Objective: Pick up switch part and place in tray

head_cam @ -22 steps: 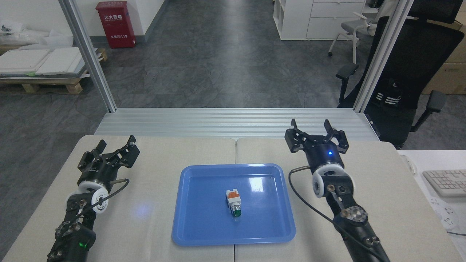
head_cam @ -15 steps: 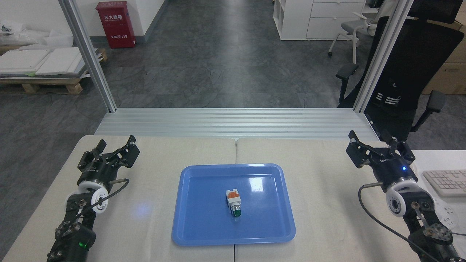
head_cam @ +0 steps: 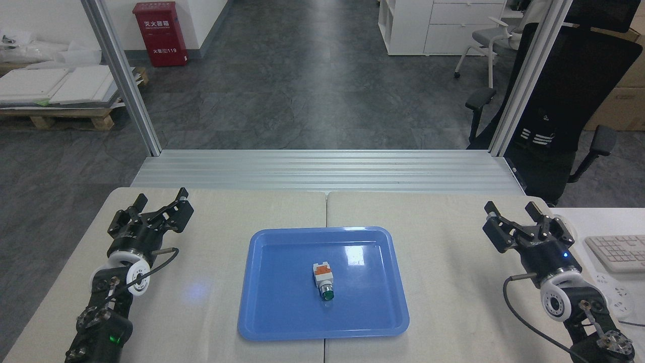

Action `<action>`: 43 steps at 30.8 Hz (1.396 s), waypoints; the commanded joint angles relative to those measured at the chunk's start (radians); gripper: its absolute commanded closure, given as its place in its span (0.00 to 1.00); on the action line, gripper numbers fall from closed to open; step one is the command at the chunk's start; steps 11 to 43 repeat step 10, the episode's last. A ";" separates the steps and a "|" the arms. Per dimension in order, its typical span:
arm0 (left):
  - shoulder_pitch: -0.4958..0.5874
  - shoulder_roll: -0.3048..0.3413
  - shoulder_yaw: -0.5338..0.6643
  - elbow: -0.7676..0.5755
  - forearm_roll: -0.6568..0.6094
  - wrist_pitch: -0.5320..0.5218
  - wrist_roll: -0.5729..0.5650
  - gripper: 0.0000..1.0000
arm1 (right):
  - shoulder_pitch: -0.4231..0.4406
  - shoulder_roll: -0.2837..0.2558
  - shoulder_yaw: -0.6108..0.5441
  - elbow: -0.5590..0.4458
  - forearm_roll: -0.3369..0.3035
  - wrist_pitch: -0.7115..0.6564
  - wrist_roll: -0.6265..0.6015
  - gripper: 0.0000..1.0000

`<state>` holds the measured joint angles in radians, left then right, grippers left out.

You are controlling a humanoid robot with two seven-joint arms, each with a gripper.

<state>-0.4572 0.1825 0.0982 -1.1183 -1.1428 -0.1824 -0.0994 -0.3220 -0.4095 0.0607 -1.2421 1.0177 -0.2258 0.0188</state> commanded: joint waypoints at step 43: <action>0.000 0.000 0.000 0.000 0.000 0.000 0.000 0.00 | -0.052 0.037 0.047 -0.007 0.131 0.135 0.004 0.01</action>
